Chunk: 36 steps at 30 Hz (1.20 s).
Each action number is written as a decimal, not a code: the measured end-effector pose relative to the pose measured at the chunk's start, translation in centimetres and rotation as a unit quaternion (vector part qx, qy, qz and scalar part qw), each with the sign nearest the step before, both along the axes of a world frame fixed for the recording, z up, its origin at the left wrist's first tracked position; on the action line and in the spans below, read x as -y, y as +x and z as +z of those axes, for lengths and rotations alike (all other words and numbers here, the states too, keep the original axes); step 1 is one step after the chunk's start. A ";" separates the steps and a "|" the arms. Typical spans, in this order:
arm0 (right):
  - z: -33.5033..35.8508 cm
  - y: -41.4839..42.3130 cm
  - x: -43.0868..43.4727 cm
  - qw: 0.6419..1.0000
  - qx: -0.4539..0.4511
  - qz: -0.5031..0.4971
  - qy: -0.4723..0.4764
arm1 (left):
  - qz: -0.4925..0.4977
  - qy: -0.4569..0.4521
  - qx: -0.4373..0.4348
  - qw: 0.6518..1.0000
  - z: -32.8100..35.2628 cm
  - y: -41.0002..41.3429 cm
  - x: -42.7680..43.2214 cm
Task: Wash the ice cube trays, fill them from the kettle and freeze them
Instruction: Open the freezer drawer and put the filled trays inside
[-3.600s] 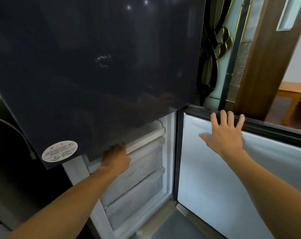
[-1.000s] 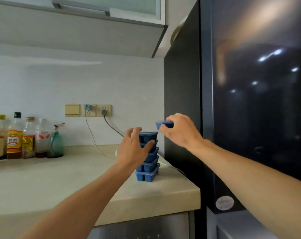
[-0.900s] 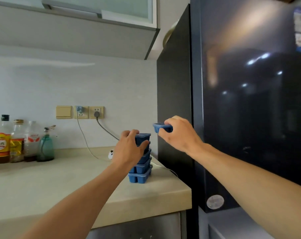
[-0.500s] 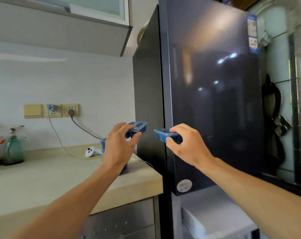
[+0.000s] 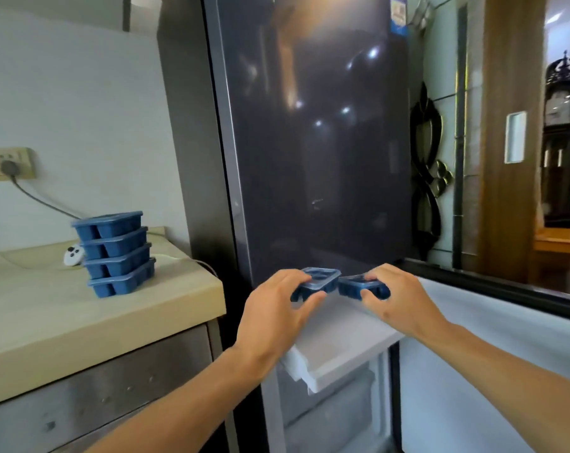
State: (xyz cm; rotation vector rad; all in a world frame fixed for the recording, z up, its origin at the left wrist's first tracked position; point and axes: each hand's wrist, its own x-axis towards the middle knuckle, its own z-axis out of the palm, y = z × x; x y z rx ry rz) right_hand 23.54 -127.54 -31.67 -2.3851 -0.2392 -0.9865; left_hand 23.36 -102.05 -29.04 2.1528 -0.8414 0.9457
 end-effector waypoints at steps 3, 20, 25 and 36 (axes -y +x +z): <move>-3.3 2.1 2.8 0.998 -0.058 -0.021 0.005 | 0.000 0.052 -0.063 0.997 -3.8 2.2 3.0; -11.6 19.6 8.9 0.966 -0.254 -0.011 -0.051 | 0.167 0.121 -0.263 0.943 -13.0 19.7 13.3; -12.6 23.3 9.1 0.947 -0.312 0.022 -0.067 | 0.193 0.127 -0.279 0.932 -14.2 23.3 14.8; -13.1 25.3 9.4 0.930 -0.322 -0.037 -0.172 | 0.114 0.253 -0.376 0.884 -16.9 26.8 17.1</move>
